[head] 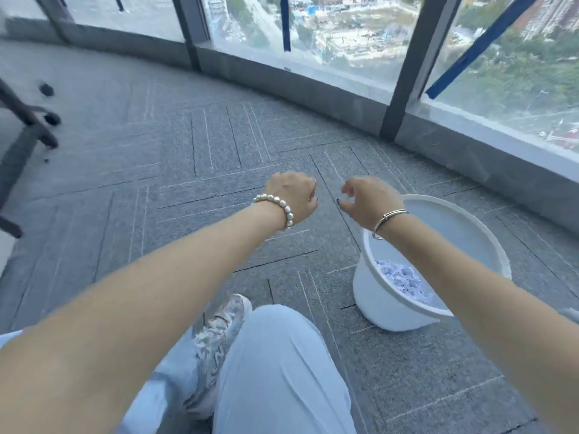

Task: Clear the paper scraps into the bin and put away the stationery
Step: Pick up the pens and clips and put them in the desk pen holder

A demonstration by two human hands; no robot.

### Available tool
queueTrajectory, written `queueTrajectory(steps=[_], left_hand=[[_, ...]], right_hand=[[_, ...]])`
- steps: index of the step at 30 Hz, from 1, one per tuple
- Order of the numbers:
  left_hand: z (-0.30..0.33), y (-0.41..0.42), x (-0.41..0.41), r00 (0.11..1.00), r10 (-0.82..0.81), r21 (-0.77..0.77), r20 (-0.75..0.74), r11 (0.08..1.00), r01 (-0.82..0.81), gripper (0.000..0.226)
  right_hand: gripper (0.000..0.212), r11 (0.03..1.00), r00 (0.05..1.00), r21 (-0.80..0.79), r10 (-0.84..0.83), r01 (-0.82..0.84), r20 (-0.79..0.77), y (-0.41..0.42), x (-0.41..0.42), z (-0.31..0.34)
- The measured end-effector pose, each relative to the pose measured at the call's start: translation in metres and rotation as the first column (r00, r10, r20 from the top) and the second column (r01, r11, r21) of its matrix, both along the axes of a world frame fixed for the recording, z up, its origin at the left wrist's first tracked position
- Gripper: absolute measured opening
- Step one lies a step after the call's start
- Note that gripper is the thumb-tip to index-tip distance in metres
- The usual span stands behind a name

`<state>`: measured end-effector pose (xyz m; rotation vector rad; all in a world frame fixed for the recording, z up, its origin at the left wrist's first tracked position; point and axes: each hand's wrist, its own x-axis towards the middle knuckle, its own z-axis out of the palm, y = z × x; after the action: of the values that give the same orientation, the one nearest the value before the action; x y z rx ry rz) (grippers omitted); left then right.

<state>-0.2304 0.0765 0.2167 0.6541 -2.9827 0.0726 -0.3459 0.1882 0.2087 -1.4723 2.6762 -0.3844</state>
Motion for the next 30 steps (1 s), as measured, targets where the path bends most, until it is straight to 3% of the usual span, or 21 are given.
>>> queueTrajectory(steps=[8, 13, 18, 23, 30], left_hand=[[0.003, -0.128, 0.167, 0.966, 0.205, -0.049, 0.155, 0.979, -0.200, 0.030], [-0.080, -0.184, 0.290, 0.893, 0.357, -0.008, 0.273, 0.929, -0.369, 0.039], [-0.181, -0.197, 0.387, 0.761, 0.493, 0.011, 0.421, 0.836, -0.548, 0.045], [-0.253, -0.201, 0.435, 0.689, 0.582, 0.046, 0.433, 0.749, -0.661, 0.048], [-0.292, -0.211, 0.451, 0.711, 0.594, 0.118, 0.377, 0.730, -0.673, 0.053]], right_hand=[[0.022, 0.967, 0.968, 0.061, 0.244, -0.247, 0.054, -0.135, 0.126, -0.019], [0.024, 0.893, 0.914, 0.197, 0.388, -0.404, 0.115, -0.205, 0.229, -0.099], [0.026, 0.800, 0.875, 0.355, 0.441, -0.484, 0.200, -0.233, 0.310, -0.188], [0.024, 0.783, 0.874, 0.393, 0.404, -0.482, 0.268, -0.243, 0.356, -0.250], [0.022, 0.845, 0.886, 0.286, 0.387, -0.452, 0.256, -0.252, 0.384, -0.290]])
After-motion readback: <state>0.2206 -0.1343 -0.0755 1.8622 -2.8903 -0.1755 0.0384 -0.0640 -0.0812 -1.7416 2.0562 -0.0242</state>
